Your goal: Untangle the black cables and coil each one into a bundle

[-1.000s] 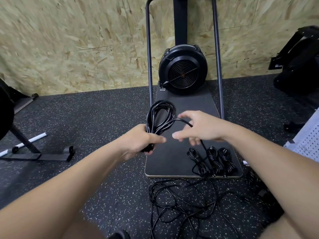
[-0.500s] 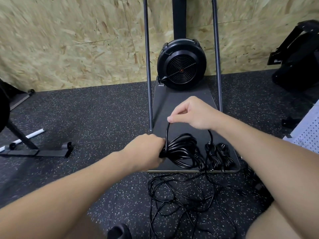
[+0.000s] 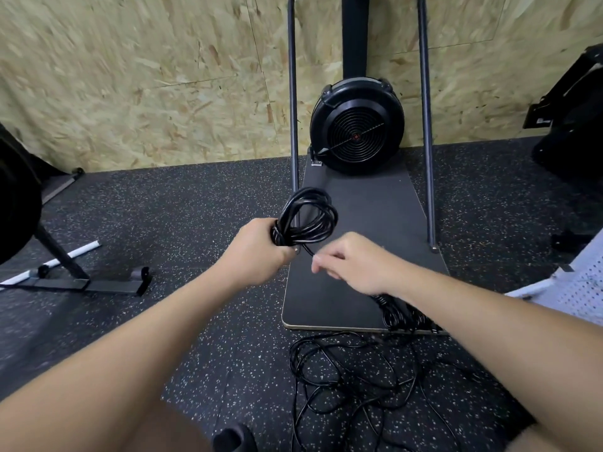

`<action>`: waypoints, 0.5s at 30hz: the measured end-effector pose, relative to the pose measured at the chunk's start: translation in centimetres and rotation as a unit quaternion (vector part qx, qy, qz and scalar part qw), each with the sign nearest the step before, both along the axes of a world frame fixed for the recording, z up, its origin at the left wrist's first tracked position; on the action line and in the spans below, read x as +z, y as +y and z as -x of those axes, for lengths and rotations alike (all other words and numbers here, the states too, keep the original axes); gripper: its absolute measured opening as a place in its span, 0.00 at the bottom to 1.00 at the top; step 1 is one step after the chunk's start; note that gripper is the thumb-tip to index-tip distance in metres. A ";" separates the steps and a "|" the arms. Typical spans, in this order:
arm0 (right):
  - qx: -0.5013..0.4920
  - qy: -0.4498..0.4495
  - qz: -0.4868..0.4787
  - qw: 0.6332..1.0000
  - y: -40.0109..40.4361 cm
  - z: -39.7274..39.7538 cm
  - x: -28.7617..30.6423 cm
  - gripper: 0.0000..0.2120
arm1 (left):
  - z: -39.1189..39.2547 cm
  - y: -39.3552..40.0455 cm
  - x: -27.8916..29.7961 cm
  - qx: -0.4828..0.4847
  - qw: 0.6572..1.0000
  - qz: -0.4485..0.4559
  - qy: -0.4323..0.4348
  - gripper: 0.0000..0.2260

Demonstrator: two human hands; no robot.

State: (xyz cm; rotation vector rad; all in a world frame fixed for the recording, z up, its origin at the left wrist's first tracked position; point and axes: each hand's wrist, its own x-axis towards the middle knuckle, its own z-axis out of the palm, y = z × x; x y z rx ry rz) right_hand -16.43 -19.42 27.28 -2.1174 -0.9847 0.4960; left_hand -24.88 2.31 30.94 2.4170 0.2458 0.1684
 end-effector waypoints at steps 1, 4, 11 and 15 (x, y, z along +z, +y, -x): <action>0.016 -0.059 0.013 0.998 0.6 1.0 0.0 0.17 | -0.1 0.1 -0.2 0.022 1.000 -0.019 0.003 0.03; 0.071 -0.196 0.050 0.977 1.4 3.0 0.5 0.16 | -0.7 0.3 -1.0 0.071 0.993 -0.092 0.021 0.04; 0.130 -0.368 0.127 0.912 0.5 3.9 3.3 0.14 | -0.1 -2.8 -3.7 0.004 0.945 -0.309 0.104 0.19; 0.075 -0.298 0.047 0.950 -0.8 1.5 4.5 0.11 | 0.6 -4.5 -4.3 -0.114 0.923 -0.355 0.097 0.22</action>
